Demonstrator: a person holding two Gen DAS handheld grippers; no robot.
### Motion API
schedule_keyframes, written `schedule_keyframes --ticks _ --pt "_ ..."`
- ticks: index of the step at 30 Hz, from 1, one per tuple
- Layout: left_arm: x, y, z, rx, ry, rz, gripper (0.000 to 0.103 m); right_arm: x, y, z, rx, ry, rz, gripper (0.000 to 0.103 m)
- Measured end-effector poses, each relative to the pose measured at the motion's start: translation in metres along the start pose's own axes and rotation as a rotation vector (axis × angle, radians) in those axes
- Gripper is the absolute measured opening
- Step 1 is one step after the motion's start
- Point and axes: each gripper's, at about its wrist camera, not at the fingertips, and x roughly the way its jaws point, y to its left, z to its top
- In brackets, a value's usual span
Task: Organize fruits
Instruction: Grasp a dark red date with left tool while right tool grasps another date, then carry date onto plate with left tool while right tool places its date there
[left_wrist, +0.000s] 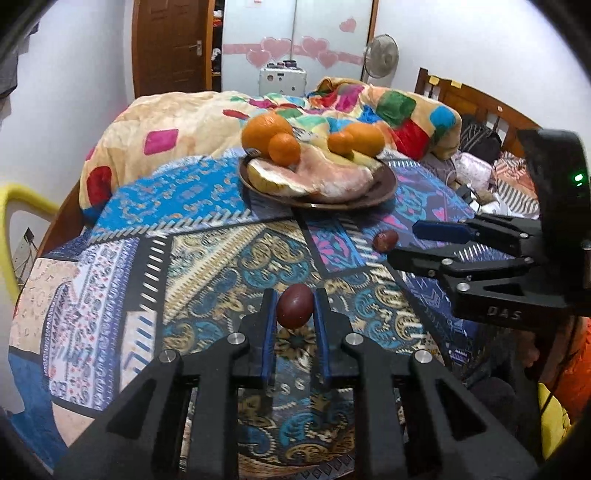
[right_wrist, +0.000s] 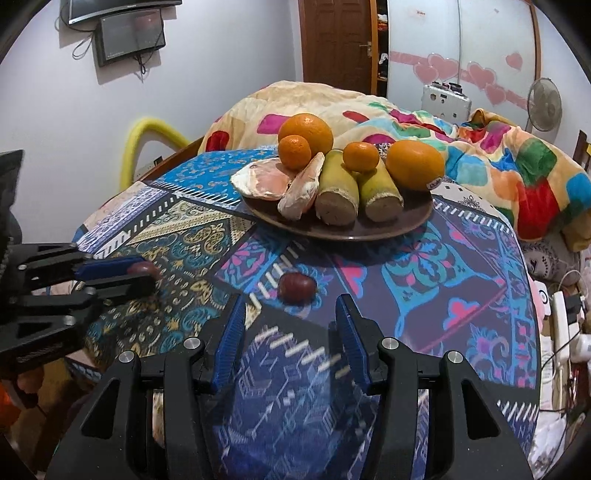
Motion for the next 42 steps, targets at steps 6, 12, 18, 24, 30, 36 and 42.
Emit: schedule_keyframes --ticks 6,12,18,24,30,36,42 --pt "-0.005 0.010 0.007 -0.015 -0.024 0.004 0.019 0.014 0.004 0.006 -0.015 0.035 -0.023 0.034" --pt "-0.003 0.014 0.010 -0.024 -0.029 0.007 0.019 0.019 0.002 0.007 -0.019 0.036 -0.040 0.021" --pt "-0.003 0.012 0.017 -0.027 -0.044 0.005 0.019 0.011 -0.002 0.009 -0.004 0.015 -0.026 0.019" --pt "-0.005 0.007 0.035 -0.020 -0.071 0.003 0.019 -0.008 -0.005 0.018 -0.002 -0.046 -0.029 0.019" --pt "-0.005 0.001 0.059 -0.006 -0.106 0.004 0.019 -0.024 -0.013 0.032 0.005 -0.110 -0.038 0.019" --pt "0.003 -0.004 0.081 0.013 -0.127 0.000 0.019 -0.030 -0.025 0.047 0.010 -0.158 -0.058 0.019" --pt "0.022 -0.003 0.098 0.021 -0.125 0.005 0.019 -0.017 -0.036 0.062 0.007 -0.168 -0.080 0.020"
